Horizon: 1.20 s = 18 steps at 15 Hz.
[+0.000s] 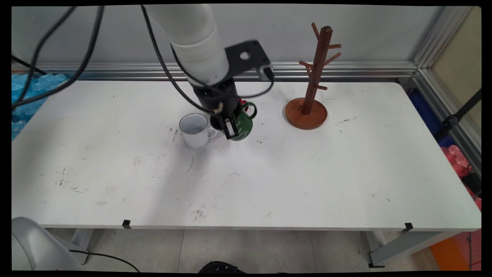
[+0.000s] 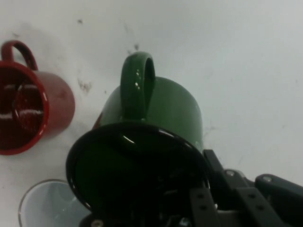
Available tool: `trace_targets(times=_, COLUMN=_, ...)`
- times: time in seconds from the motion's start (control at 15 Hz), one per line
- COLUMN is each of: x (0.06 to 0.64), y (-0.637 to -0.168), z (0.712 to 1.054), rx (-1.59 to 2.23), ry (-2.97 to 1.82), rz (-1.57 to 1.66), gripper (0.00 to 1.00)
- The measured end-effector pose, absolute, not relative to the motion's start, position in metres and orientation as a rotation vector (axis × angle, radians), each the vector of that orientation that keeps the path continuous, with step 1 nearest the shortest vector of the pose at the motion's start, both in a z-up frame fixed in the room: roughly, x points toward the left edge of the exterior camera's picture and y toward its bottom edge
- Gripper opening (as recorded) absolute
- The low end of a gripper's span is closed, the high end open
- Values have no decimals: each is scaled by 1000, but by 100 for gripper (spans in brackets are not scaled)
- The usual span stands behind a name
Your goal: Place the picked object on the table
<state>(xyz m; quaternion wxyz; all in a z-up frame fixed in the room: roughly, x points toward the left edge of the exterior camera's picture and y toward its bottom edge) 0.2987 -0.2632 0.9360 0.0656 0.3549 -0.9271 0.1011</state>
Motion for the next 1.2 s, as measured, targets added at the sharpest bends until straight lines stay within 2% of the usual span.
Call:
trace_targets(times=0.67, x=266, y=-264, z=885, rx=1032, ry=-2982, rz=265, gripper=0)
trace_targets(times=1.2, x=255, y=-266, z=858, rx=1024, ry=-3071, rz=251, gripper=0)
